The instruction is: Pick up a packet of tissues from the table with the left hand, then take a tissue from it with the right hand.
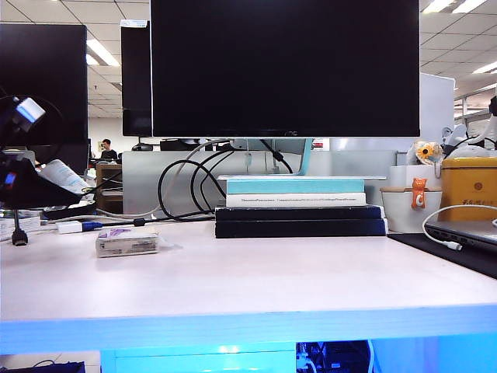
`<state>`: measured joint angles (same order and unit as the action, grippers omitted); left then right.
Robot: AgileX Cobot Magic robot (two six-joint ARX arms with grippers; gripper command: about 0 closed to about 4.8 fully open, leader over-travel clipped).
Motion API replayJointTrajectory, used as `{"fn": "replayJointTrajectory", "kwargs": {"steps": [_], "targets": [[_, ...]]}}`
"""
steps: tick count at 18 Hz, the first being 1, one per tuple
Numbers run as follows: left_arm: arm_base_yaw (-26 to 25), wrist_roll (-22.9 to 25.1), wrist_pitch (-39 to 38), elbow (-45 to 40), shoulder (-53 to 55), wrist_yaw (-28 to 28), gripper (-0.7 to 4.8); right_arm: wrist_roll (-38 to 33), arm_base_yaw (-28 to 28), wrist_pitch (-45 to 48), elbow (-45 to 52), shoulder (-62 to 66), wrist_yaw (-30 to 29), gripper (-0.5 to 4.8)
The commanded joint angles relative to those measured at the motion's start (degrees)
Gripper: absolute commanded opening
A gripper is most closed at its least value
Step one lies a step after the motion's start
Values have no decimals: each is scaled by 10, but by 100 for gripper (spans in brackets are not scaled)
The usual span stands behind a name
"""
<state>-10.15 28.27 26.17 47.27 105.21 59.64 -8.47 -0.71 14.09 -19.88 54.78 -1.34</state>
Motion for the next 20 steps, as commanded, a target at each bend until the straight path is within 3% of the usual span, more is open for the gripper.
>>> {"fn": "replayJointTrajectory", "kwargs": {"steps": [1, 2, 3, 5, 7, 10, 13, 20], "targets": [[0, -15, 6, 6, -3, 17, -5, 9, 0, 10, -2, -1, -1, -5], [0, 0, 10, 6, -3, 17, -4, 15, 0, 10, -2, 0, -1, -5], [2, 16, 13, 5, -2, 9, 38, 15, 0, 13, -2, 2, -1, -5], [10, 66, 13, 5, 3, 6, 470, 15, 1, 21, -2, 13, 3, -5], [20, 109, 19, 5, 9, 3, 479, 15, 0, 30, -2, 35, 1, -5], [37, 136, 18, 5, 23, -7, 479, 15, 0, 40, -2, 66, 1, -5], [47, 136, 32, 6, 61, -3, 479, 15, 0, 46, -2, 85, -1, -5], [61, 122, 47, 35, 125, -57, 479, 15, 0, 67, -2, 85, -4, -5]]}}
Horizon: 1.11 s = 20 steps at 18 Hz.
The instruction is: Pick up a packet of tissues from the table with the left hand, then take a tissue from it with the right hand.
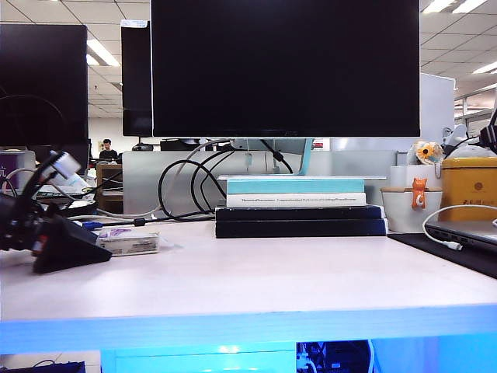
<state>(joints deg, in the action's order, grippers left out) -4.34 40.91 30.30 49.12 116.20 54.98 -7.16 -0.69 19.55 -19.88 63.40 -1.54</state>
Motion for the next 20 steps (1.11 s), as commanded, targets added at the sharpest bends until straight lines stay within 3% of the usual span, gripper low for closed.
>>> {"fn": "replayJointTrajectory", "kwargs": {"steps": [1, 5, 6, 7, 9, 11, 16, 20], "targets": [[6, -10, 6, 28, 27, -10, 479, 2, 0, 12, -2, -2, -3, -5], [18, -19, -1, 43, 47, 7, 479, 5, 0, 12, -2, -1, -3, -5], [19, -19, -1, 43, 49, 9, 442, 10, 0, 12, -2, -2, -3, -5], [25, -17, 1, 43, 51, 7, 350, 14, 0, 13, -2, -2, -3, -5], [31, -13, 3, 43, 52, 0, 297, 14, 0, 13, -2, -2, -3, -5], [35, -8, 5, 43, 52, -17, 166, 14, 0, 13, -2, -1, -3, -5], [46, -29, 12, 44, 43, 19, 159, 9, 0, 14, -2, -1, -45, -5], [63, -56, 7, 44, 1, 46, 150, -31, 0, 55, -3, -2, -181, -5]]}}
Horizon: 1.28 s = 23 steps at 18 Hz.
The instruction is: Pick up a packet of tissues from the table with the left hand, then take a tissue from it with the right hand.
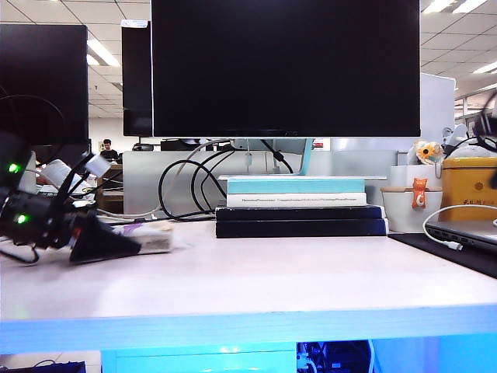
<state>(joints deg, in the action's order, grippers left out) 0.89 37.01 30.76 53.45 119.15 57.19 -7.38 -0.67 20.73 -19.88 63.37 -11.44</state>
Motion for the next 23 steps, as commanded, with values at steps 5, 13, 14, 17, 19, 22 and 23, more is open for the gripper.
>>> {"fn": "replayJointTrajectory", "kwargs": {"steps": [5, 13, 14, 17, 19, 22, 23], "targets": [[69, -34, -66, 0, -99, 48, 149, -164, -1, 101, -3, -1, -250, 0], [208, -74, -110, 0, -202, 55, 148, -384, -1, 236, -3, -1, -466, 115], [224, -75, -110, 0, -207, 54, 148, -405, -1, 248, -3, -1, -476, 115], [286, -75, -113, 0, -210, 9, 148, -463, -1, 275, -3, -1, -507, 115], [319, -75, -110, 0, -210, 4, 148, -482, -1, 275, -3, -1, -523, 115], [352, -75, -102, 0, -210, -32, 147, -499, -2, 275, -3, -1, -578, 115], [356, -75, -97, 0, -210, -35, 147, -501, -2, 274, -3, -1, -581, 115]]}}
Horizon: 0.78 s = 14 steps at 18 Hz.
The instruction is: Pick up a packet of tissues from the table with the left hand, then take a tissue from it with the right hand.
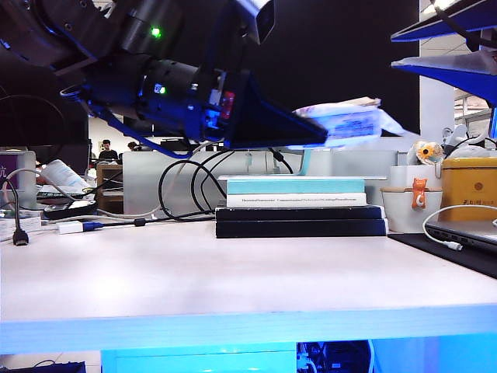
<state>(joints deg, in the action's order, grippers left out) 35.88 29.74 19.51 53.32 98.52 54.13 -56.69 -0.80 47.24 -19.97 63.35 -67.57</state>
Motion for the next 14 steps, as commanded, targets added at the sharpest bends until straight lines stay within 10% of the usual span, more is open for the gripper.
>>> {"fn": "replayJointTrajectory", "kwargs": {"steps": [1, 14], "targets": [[7, -4, 20, 2, -3, -5, 147, -7, 0, 8, -2, -1, -20, 115], [26, -59, 68, 2, -3, -5, 146, 69, 0, -84, -2, 0, 20, 115]]}}
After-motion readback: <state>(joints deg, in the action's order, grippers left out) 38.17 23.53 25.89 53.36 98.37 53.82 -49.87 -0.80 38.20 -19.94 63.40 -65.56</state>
